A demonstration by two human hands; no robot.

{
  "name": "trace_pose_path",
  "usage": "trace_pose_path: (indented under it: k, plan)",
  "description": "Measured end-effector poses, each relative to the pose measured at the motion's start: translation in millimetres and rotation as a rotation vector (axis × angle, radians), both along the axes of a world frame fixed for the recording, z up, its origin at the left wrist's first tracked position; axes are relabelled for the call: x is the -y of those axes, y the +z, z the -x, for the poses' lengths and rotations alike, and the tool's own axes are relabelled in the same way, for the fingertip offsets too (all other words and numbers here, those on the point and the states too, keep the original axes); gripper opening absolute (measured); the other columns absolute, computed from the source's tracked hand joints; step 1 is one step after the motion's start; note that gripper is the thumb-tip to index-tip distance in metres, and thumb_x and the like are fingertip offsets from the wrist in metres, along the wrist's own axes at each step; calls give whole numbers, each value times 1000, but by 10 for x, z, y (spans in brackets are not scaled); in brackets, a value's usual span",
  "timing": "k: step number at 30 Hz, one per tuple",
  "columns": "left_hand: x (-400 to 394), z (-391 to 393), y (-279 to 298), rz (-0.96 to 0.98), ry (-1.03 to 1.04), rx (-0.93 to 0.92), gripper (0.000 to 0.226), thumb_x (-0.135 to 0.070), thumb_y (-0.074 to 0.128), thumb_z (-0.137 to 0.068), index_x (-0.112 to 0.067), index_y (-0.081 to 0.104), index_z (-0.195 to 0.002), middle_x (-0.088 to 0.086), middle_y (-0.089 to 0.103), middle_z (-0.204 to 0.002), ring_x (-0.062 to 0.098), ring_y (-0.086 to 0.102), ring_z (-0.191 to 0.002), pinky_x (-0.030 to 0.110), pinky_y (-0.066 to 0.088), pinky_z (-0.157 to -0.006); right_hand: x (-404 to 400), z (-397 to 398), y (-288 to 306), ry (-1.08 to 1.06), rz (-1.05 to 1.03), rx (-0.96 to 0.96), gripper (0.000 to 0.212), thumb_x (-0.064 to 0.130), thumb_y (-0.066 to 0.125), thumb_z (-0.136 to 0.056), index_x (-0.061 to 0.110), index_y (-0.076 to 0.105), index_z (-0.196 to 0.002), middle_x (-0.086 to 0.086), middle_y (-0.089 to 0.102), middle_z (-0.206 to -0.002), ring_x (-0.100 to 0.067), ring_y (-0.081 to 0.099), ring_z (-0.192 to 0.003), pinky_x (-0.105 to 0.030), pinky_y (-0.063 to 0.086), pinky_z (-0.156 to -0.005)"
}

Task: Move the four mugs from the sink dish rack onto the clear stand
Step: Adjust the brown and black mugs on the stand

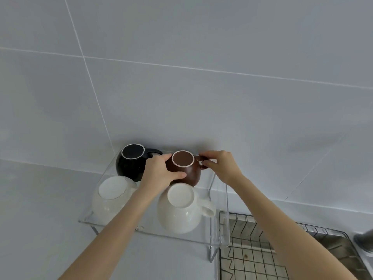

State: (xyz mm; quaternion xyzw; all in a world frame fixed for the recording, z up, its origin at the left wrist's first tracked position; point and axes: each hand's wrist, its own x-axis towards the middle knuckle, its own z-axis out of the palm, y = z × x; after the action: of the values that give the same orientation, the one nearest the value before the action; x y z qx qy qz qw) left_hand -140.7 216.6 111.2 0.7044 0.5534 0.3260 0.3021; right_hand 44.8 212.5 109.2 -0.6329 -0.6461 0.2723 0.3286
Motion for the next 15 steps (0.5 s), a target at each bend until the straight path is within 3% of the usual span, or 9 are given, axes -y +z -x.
trace_pose_path:
  k: [5, 8, 10, 12, 15]
  plan:
    - [-68, 36, 55, -5, -131, -52, 50, -20, 81, -56, -19, 66, -104, 6, 73, -99, 22, 64, -98, 35, 47, -91, 104, -52, 18, -13, -4, 0, 17, -2, 57, -79, 2, 68, -91, -18, 73, -90, -27, 70, -82, -29, 51, -84]
    - [-130, 59, 102, 14, -210, -63, 51, -16, 81, -56, -17, 66, -104, 6, 72, -104, 19, 64, -102, 36, 47, -96, 175, -48, -12, -55, -13, -32, 16, -3, 58, -79, 2, 68, -91, -20, 73, -87, -26, 70, -79, -17, 51, -76]
    - [-169, 62, 116, 47, -251, -38, 50, -11, 82, -56, -15, 67, -103, 4, 72, -105, 13, 64, -101, 34, 46, -98, 202, -43, -15, -74, -24, -42, 15, -2, 58, -78, 1, 68, -88, -22, 73, -84, -27, 69, -77, -18, 50, -73]
    - [-195, 75, 116, 84, -282, -18, 50, -9, 82, -56, -15, 67, -104, -5, 71, -100, -4, 62, -93, 24, 46, -95, 217, -29, -16, -87, -34, -30, 13, -1, 58, -78, -1, 68, -86, -22, 72, -82, -30, 68, -79, -27, 50, -76]
    - [-230, 88, 133, 132, -304, 0, 54, -6, 81, -57, -15, 65, -107, -17, 64, -93, -27, 53, -75, -4, 38, -77, 233, -3, -34, -109, -42, -32, 12, -1, 58, -77, -3, 68, -84, -24, 72, -81, -34, 67, -80, -35, 52, -78]
